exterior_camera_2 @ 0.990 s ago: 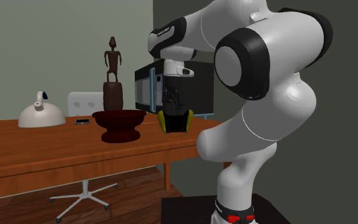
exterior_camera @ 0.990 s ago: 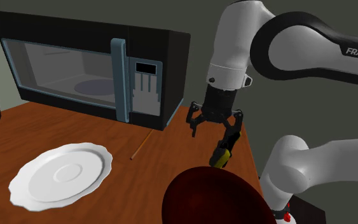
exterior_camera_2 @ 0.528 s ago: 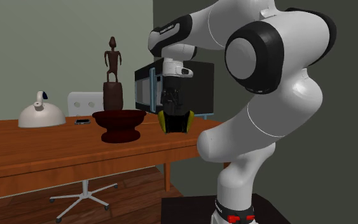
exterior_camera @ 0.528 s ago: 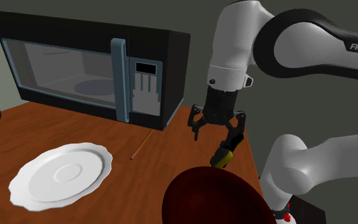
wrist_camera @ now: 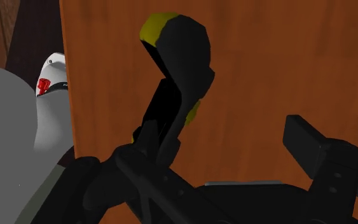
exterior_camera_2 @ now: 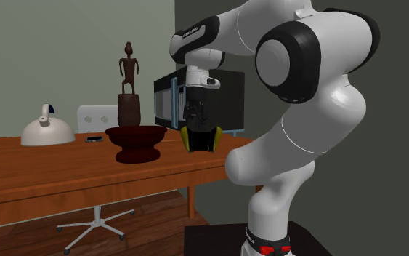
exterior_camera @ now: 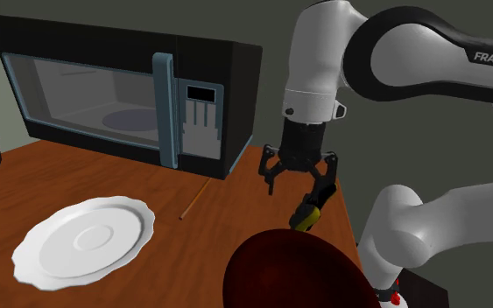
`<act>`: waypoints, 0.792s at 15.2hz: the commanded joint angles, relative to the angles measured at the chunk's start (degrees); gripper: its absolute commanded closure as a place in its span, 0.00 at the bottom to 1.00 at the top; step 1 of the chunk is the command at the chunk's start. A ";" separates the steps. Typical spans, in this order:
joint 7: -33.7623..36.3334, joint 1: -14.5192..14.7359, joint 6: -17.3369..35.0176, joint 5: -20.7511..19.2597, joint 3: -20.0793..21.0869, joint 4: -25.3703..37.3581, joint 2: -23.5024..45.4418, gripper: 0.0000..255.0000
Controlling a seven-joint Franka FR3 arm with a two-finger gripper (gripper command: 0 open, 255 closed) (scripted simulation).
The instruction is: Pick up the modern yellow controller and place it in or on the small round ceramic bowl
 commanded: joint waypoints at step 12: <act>2.54 2.48 -6.86 -0.70 -3.00 5.38 1.83 1.00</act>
